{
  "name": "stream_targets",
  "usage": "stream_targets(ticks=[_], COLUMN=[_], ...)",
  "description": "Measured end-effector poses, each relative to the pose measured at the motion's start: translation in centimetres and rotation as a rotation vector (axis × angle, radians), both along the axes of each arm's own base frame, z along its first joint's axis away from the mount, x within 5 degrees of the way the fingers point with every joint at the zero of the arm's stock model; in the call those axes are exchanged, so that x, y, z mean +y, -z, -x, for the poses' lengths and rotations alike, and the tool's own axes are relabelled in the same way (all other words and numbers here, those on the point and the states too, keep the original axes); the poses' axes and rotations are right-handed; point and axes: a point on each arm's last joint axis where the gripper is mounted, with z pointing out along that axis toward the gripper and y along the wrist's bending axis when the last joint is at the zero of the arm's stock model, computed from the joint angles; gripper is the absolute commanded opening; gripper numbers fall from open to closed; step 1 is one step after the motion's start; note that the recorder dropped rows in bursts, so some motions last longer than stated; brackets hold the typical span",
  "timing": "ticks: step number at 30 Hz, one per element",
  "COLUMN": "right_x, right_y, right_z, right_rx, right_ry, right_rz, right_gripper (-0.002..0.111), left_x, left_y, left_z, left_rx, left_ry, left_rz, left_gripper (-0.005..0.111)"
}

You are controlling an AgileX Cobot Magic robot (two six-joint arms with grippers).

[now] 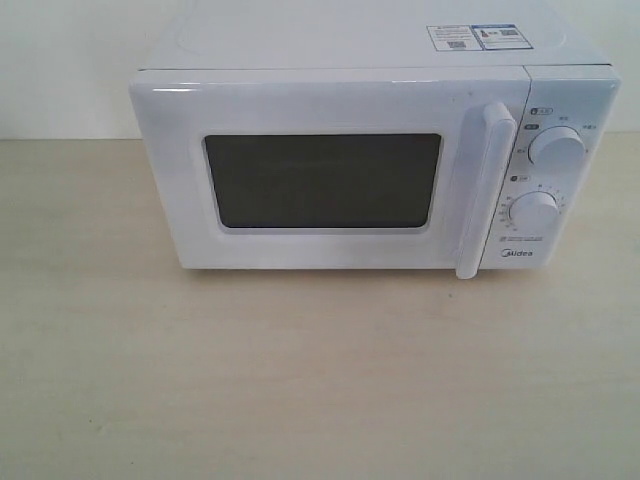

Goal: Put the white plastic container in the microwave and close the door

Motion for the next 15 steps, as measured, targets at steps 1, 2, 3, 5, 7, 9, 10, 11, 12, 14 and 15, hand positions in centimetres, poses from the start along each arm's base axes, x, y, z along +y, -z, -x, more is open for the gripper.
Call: stream_targets(ticks=[1,2,3,5,7,9,10,11,12,14,15], right_x=[0.0,0.0,0.0,0.0,0.0,0.0,0.0,0.0,0.0,0.0,0.0], right_y=[0.0,0.0,0.0,0.0,0.0,0.0,0.1,0.1,0.1,0.1,0.1], right_z=[0.0,0.0,0.0,0.0,0.0,0.0,0.0,0.0,0.0,0.0,0.0], right_rx=[0.0,0.0,0.0,0.0,0.0,0.004,0.007,0.007,0.007,0.007,0.007], right_ry=[0.0,0.0,0.0,0.0,0.0,0.0,0.001,0.001,0.001,0.001,0.001], right_rz=[0.0,0.0,0.0,0.0,0.0,-0.001,-0.003,-0.003,-0.003,-0.003,-0.003], right_gripper=[0.0,0.0,0.0,0.0,0.0,0.0,0.0,0.0,0.0,0.0,0.0], left_x=[0.0,0.0,0.0,0.1,0.1,0.1,0.1,0.1,0.1,0.1,0.1], left_y=[0.4,0.9,1.2,1.8,2.5,2.6,2.7,2.8,2.8,2.8,2.8], left_z=[-0.1,-0.2,-0.2,-0.3,-0.4,-0.4,-0.4,-0.4,-0.4,-0.4,-0.4], left_rx=[0.015,0.031,0.043,0.062,0.088,0.097,0.107,0.113,0.118,0.119,0.12], left_ry=[-0.002,-0.002,-0.003,-0.005,-0.005,-0.005,-0.004,-0.003,-0.003,-0.004,-0.004], left_rz=[0.002,0.021,0.034,0.058,0.091,0.112,0.124,0.135,0.146,0.142,0.14], left_gripper=[0.004,0.004,0.004,0.004,0.004,0.004,0.004,0.004,0.004,0.004,0.004])
